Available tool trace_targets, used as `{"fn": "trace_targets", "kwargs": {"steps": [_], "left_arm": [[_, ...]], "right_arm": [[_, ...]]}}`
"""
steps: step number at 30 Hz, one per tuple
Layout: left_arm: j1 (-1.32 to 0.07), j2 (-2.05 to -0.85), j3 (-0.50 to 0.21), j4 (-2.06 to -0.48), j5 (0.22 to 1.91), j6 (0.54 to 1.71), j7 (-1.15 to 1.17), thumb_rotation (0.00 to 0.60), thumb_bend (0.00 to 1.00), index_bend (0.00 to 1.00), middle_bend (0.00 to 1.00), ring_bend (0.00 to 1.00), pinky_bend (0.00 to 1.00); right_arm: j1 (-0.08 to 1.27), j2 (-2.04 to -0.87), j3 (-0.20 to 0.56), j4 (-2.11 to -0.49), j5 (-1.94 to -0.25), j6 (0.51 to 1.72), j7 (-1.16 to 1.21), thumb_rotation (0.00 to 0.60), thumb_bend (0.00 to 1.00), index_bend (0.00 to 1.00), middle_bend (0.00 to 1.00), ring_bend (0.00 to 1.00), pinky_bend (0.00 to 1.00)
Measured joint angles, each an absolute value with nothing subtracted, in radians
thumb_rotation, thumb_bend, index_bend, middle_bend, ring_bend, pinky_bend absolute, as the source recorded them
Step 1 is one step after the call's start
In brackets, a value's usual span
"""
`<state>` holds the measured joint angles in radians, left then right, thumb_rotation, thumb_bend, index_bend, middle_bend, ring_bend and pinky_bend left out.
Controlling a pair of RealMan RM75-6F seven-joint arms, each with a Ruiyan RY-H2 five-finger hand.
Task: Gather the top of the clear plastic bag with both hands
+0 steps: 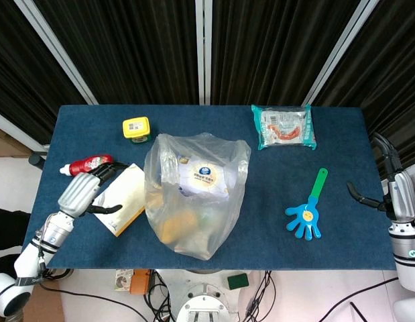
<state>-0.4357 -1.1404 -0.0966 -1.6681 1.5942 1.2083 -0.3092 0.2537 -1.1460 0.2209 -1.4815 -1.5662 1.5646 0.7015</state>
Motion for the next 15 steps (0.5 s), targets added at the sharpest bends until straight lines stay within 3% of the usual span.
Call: {"fn": "trace_targets", "kwargs": {"steps": [15], "left_arm": [[-0.448, -1.122, -0.080, -1.694, 1.597, 1.217, -0.315, 0.600, 0.12, 0.17, 0.19, 0.18, 0.37]], "right_arm": [[0.246, -1.145, 0.215, -1.468, -1.556, 1.581, 0.716, 0.600, 0.30, 0.00, 0.00, 0.00, 0.00]]}}
